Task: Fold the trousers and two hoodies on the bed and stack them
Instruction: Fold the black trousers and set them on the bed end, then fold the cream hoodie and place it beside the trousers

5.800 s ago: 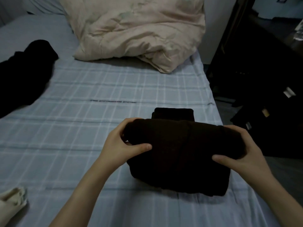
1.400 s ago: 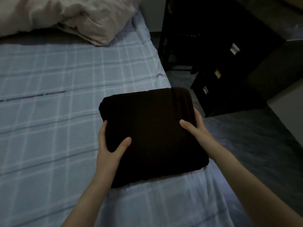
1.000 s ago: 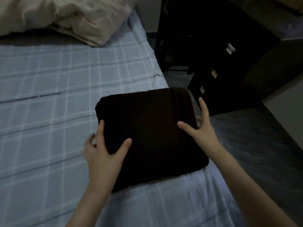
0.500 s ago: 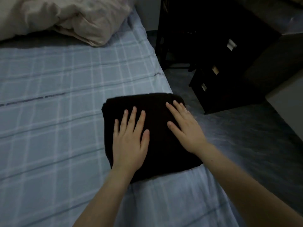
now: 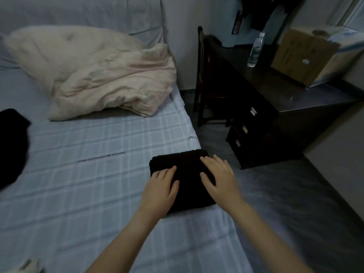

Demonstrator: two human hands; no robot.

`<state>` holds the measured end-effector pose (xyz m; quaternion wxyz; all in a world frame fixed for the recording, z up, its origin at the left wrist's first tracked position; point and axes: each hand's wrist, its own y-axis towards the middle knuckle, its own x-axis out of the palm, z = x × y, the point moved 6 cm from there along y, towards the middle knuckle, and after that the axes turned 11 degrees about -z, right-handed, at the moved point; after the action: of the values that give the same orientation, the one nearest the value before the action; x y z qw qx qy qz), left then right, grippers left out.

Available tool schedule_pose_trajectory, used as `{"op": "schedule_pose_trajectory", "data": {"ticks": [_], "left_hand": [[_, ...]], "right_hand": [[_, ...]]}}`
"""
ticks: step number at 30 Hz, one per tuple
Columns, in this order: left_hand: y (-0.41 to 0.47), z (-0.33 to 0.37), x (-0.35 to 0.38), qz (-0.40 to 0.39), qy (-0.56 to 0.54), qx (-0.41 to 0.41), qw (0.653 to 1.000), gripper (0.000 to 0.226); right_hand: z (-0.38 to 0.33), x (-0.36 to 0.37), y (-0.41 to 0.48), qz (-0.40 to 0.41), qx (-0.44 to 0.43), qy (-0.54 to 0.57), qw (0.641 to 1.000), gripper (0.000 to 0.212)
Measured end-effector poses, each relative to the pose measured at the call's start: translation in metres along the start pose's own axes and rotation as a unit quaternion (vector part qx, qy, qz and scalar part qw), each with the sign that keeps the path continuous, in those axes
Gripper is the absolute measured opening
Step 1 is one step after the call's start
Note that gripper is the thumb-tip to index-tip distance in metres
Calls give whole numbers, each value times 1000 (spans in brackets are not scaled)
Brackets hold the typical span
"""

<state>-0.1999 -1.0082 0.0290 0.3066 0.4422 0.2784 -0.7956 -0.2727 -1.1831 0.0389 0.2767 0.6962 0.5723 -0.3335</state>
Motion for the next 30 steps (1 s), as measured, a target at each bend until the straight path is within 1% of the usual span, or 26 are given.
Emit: {"op": "schedule_pose_trajectory", "data": {"ticks": [4, 6, 8, 11, 15, 18, 20, 22, 26, 28, 30], "left_hand": [[-124, 64, -63, 110, 34, 80, 990, 47], [-182, 80, -76, 135, 57, 94, 985, 46], [-235, 87, -75, 150, 66, 87, 983, 46], [-300, 87, -48, 132, 75, 49, 987, 48], [-362, 72, 14, 46, 57, -49, 996, 53], [-391, 62, 31, 40, 25, -116, 992, 55], [-405, 58, 24, 57, 4, -145, 988, 56], [-418, 57, 7, 86, 8, -159, 983, 54], [-447, 49, -38, 145, 20, -169, 975, 52], [-467, 44, -54, 170, 19, -174, 970, 51], [-490, 38, -62, 189, 21, -176, 966, 51]], "right_hand": [[-72, -40, -98, 3, -32, -30, 999, 56], [-99, -52, -145, 1, -44, -38, 998, 56], [-118, -54, -188, -11, -53, -43, 998, 56], [-130, -34, -244, -57, -48, -51, 996, 58], [-117, 17, -296, -186, -10, -72, 980, 56], [-120, 41, -309, -242, -15, -57, 969, 64], [-134, 48, -309, -256, -37, -50, 965, 64], [-156, 50, -305, -259, -72, -61, 961, 63], [-212, 42, -296, -227, -153, -79, 959, 58], [-237, 41, -298, -209, -175, -77, 959, 53], [-260, 46, -306, -201, -188, -72, 959, 56]]}}
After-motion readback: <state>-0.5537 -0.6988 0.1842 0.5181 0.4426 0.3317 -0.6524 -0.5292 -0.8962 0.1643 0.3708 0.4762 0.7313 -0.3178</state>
